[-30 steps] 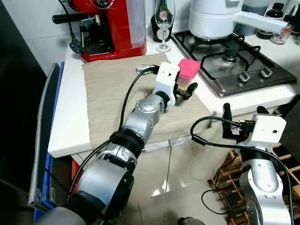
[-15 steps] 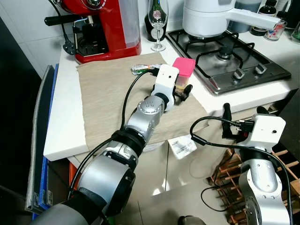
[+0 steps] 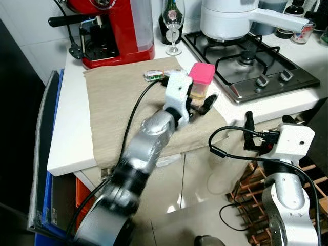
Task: Restocking fridge
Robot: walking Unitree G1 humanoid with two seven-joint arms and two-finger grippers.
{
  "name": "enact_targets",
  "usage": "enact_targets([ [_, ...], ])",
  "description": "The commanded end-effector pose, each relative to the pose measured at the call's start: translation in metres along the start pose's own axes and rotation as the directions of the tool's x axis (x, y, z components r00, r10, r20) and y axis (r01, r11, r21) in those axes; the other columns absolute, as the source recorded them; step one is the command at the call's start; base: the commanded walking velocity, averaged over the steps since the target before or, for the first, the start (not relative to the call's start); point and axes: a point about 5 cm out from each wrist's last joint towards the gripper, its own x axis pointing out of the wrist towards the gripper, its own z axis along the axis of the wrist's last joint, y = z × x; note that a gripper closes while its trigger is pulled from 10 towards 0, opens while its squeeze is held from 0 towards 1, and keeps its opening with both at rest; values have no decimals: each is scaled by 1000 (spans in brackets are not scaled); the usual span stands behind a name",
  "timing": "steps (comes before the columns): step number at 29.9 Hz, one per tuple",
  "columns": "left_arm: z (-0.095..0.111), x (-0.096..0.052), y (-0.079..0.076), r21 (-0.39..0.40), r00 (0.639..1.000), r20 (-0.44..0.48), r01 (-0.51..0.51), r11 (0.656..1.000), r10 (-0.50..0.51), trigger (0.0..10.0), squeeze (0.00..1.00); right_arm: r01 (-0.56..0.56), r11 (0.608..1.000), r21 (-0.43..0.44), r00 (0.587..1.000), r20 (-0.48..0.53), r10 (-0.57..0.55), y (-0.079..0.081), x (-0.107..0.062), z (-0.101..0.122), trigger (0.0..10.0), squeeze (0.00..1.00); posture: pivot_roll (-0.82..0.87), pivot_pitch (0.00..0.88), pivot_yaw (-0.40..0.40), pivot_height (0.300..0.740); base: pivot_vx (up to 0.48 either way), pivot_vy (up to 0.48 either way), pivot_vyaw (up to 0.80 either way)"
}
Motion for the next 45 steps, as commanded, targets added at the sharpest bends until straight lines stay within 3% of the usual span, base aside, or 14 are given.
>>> enact_targets([
  [1, 12, -5, 1, 5, 999, 36, 8, 1000, -8, 10000, 0, -7, 999, 32, 1000, -9, 7, 5, 4, 2, 10000, 204, -192, 10, 85, 740, 0, 0, 0],
  [2, 16, -19, 12, 5, 994, 77, -73, 997, 72, 10000, 0, -38, 997, 66, 998, -37, 40, 18, 15, -2, 10000, 200, -150, 2, 70, 740, 0, 0, 0],
  [6, 18, -36, 30, 0, 970, 123, -212, 977, 211, 10000, 0, -64, 992, 108, 996, -57, 70, 34, 31, -4, 10000, 200, -122, 0, 58, 740, 0, 0, 0],
  [8, 18, -50, 44, 6, 932, 144, -337, 942, 332, 10000, 0, -93, 986, 135, 993, -61, 102, 50, 48, -2, 10000, 200, -68, 0, 33, 740, 0, 0, 0],
  [15, 28, -80, 55, 89, 897, 198, -418, 904, 396, 10000, 0, -123, 981, 149, 988, -72, 135, 73, 67, -1, 10000, 200, 21, 9, 5, 740, 0, 0, 0],
  [16, 23, -97, 61, 97, 884, 175, -454, 886, 433, 10000, 0, -130, 983, 131, 988, -65, 140, 80, 74, -1, 10000, 200, 50, 18, 2, 740, 0, 0, 0],
  [18, 16, -113, 65, 105, 872, 146, -483, 869, 467, 10000, 0, -123, 986, 113, 990, -61, 130, 83, 79, -1, 10000, 200, 70, 27, -2, 740, 0, 0, 0],
  [22, 8, -136, 64, 118, 848, 98, -529, 840, 520, 10000, 0, -69, 995, 75, 995, -74, 74, 81, 87, -3, 10000, 200, 126, 55, -21, 740, 0, 0, 0],
  [29, 5, -143, 60, 114, 840, 80, -543, 832, 537, 10000, 0, -3, 1000, -1, 998, -68, 3, 78, 92, -6, 10000, 200, 133, 66, -33, 740, 0, 0, 0],
  [33, 5, -141, 61, 111, 843, 69, -538, 836, 534, 10000, 0, 75, 994, -85, 994, -79, -82, 60, 98, -11, 10000, 200, 121, 68, -32, 740, 0, 0, 0],
  [37, 5, -138, 62, 108, 845, 67, -535, 838, 531, 10000, 0, 75, 995, -59, 997, -27, -77, 51, 102, -3, 10000, 216, 109, 68, -32, 740, 0, 0, 0],
  [39, 5, -136, 62, 106, 847, 68, -531, 840, 527, 10000, 0, 27, 1000, -4, 999, 26, -27, 58, 102, 9, 10000, 212, 105, 65, -32, 740, 0, 0, 0],
  [40, 5, -134, 60, 100, 850, 72, -527, 844, 522, 10000, 0, -69, 995, 68, 992, 110, 61, 72, 98, 26, 10000, 212, 101, 63, -36, 740, 0, 0, 0],
  [45, 6, -128, 58, 83, 852, 78, -522, 849, 517, 10000, 0, -231, 964, 128, 954, 227, 199, 99, 92, 48, 10000, 208, 94, 58, -33, 740, 0, 0, 0],
])
